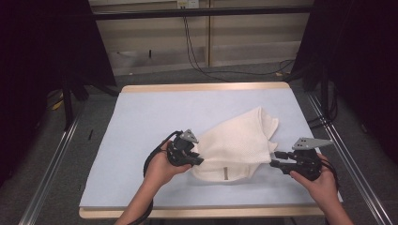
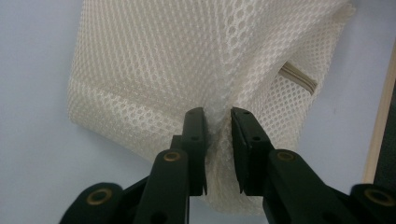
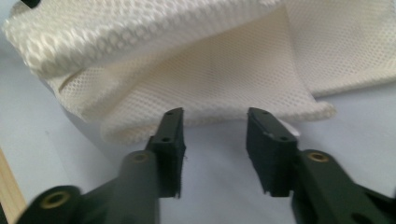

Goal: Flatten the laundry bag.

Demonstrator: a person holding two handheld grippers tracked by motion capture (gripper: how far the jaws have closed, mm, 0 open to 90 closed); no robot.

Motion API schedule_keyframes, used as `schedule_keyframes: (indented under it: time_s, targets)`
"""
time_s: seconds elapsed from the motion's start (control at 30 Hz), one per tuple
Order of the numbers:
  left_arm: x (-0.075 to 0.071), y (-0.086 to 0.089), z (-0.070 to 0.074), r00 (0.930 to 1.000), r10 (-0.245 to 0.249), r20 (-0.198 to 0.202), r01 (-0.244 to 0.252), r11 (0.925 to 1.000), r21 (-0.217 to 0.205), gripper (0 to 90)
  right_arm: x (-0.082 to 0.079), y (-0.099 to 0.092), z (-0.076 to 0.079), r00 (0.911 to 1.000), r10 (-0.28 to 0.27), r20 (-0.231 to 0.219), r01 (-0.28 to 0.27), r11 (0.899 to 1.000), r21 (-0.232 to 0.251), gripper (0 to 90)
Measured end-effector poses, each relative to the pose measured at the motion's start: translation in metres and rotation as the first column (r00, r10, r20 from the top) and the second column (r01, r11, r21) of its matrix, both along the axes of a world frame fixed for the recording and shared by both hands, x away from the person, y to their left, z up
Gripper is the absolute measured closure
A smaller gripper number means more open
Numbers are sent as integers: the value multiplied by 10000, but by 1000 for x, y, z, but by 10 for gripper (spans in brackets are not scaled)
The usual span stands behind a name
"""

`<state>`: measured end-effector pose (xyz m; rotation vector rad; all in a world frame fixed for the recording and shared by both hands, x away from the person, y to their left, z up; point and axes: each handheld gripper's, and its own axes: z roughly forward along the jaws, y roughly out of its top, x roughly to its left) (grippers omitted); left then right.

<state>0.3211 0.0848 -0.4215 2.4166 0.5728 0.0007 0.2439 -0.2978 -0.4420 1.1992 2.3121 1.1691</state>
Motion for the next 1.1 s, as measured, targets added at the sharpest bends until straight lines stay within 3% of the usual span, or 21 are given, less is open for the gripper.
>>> schedule_keyframes:
  time_s: [0.03, 0.07, 0.13, 0.3, 0.53, 0.9, 1.03, 1.1]
  targets:
    - [0, 0, 0, 10000, 0, 0, 0, 10000, 0, 792, 0, 2, 0, 10000, 10, 40, -10, 10000, 19, 636]
    - [0, 0, 1, 9992, 157, -381, -160, 9998, -88, 807, 2, 4, 0, 10000, 19, 62, -20, 10000, 32, 654]
    - [-2, 0, 3, 9978, 315, -577, -328, 9992, -213, 821, 4, 7, 1, 9998, 82, 189, -84, 9999, 102, 729]
    - [-4, 3, 6, 9960, 380, -804, -411, 9985, -363, 825, 7, 17, 2, 9983, 425, 395, -425, 9991, 2, 852]
    - [-5, 6, 7, 9964, 414, -736, -453, 9976, -521, 824, 12, 32, -6, 9955, 903, 285, -891, 9951, -421, 877]
    - [0, 12, 12, 9937, 789, -796, -853, 9930, -812, 833, 15, 37, -17, 9944, 1057, -29, -1056, 9920, -691, 877]
    - [5, 17, 16, 9905, 1053, -885, -1138, 9887, -973, 839, 15, 39, -20, 9936, 1121, -111, -1127, 9891, -949, 879]
    - [12, 23, 19, 9852, 1396, -993, -1514, 9808, -1230, 839, 15, 41, -22, 9932, 1159, -140, -1167, 9881, -1005, 885]
